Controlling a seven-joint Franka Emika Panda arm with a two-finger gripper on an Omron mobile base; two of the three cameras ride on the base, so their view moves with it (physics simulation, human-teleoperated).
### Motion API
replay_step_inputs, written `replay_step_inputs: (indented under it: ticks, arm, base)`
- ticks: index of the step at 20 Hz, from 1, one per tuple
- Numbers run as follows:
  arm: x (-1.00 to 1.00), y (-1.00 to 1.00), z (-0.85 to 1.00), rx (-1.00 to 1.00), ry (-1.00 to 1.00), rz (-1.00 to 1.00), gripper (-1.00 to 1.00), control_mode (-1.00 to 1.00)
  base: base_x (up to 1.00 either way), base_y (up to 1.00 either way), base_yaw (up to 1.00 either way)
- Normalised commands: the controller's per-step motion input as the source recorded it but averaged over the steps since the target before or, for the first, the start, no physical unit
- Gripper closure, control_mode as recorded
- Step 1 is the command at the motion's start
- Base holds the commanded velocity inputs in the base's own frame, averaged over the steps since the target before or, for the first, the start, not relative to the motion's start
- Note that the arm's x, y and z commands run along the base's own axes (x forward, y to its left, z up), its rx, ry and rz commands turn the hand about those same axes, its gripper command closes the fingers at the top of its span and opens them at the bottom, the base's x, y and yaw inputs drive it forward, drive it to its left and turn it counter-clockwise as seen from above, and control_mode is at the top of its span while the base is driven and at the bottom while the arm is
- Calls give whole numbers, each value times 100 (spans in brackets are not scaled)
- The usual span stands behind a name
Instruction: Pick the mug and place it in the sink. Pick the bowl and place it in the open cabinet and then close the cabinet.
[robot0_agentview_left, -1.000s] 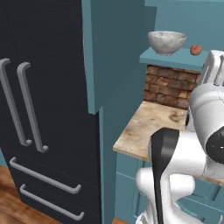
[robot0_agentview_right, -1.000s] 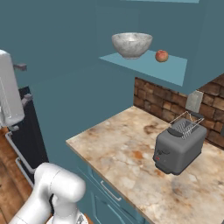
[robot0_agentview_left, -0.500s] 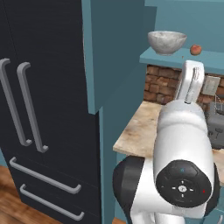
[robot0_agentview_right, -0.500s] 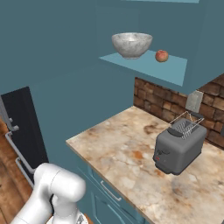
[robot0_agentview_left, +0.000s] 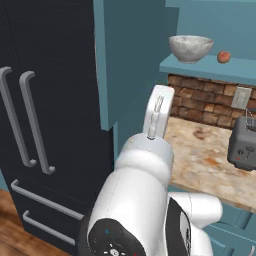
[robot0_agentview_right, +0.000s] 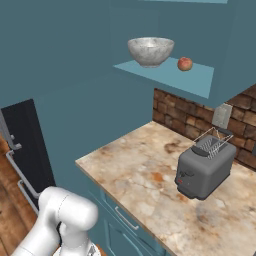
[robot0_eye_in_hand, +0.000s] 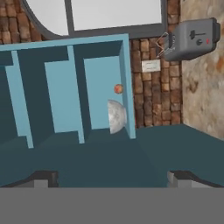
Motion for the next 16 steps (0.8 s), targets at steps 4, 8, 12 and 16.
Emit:
replay_step_inputs:
  ticks: [4, 8, 12, 16]
  arm:
    - [1, 69, -28, 0, -4, 0, -100, -100]
    - [15, 35, -34, 5, -2, 0, -100, -100]
    - [41, 35, -29, 3, 0, 0, -100, -100]
    - [36, 42, -17, 1, 0, 0, -100, -100]
  base:
    - [0, 0, 0]
    - [0, 0, 0]
    - [0, 0, 0]
    - [0, 0, 0]
